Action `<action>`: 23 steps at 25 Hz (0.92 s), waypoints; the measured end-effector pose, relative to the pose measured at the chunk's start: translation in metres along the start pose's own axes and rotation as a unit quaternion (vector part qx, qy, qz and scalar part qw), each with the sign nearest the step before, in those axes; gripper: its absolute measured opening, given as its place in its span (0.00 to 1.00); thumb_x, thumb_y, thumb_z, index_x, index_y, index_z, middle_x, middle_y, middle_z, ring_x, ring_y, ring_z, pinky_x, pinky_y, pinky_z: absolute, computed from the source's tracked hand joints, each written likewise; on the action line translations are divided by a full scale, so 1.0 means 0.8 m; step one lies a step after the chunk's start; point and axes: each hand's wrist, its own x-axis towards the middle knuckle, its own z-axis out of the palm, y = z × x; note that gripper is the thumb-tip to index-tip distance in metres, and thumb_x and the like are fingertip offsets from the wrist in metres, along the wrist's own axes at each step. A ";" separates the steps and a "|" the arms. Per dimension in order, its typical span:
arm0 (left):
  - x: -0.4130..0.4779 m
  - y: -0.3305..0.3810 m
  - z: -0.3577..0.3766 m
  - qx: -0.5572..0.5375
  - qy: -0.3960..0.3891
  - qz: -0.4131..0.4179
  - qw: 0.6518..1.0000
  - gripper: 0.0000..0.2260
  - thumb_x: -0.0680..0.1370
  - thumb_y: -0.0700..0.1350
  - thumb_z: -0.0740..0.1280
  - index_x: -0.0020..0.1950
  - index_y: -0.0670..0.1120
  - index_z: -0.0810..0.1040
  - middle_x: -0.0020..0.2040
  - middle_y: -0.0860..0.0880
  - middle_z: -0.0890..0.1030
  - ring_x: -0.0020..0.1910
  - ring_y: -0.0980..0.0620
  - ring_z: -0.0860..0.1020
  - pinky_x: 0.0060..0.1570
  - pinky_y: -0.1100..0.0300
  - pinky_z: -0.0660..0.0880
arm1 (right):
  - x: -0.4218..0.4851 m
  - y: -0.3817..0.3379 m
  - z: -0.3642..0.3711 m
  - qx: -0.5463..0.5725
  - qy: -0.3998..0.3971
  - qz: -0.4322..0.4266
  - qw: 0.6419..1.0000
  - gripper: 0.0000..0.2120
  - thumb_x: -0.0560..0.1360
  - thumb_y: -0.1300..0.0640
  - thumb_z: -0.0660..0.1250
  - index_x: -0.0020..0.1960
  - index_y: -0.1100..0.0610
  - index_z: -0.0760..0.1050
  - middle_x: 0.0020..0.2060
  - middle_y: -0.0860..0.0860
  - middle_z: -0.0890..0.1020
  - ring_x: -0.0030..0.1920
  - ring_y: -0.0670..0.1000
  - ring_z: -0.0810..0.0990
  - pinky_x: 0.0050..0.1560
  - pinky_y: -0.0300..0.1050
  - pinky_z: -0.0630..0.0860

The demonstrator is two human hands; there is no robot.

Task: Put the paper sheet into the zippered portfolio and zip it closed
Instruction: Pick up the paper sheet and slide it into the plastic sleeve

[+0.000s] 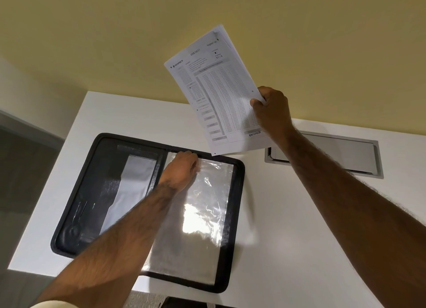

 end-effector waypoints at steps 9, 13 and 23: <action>-0.019 -0.001 -0.026 -0.016 0.022 0.046 0.999 0.06 0.80 0.49 0.64 0.53 0.53 0.81 0.50 0.53 0.80 0.50 0.52 0.77 0.46 0.57 0.76 | 0.004 -0.011 -0.003 0.009 0.016 -0.029 0.999 0.23 0.74 0.64 0.63 0.33 0.40 0.59 0.29 0.37 0.65 0.30 0.36 0.65 0.29 0.23 0.63; -0.023 -0.002 -0.025 -0.008 0.050 -0.015 0.999 0.08 0.80 0.47 0.61 0.56 0.54 0.78 0.48 0.52 0.78 0.47 0.51 0.75 0.45 0.55 0.75 | 0.002 -0.014 -0.001 0.006 0.014 -0.039 0.999 0.24 0.74 0.64 0.64 0.33 0.40 0.59 0.30 0.37 0.64 0.30 0.36 0.65 0.29 0.24 0.63; -0.018 0.020 -0.017 0.093 0.036 0.023 0.995 0.07 0.79 0.44 0.68 0.53 0.47 0.86 0.52 0.48 0.80 0.52 0.47 0.76 0.49 0.53 0.77 | 0.008 -0.013 -0.007 0.008 0.028 -0.041 0.999 0.05 0.75 0.63 0.64 0.44 0.56 0.76 0.34 0.43 0.72 0.38 0.50 0.71 0.31 0.22 0.62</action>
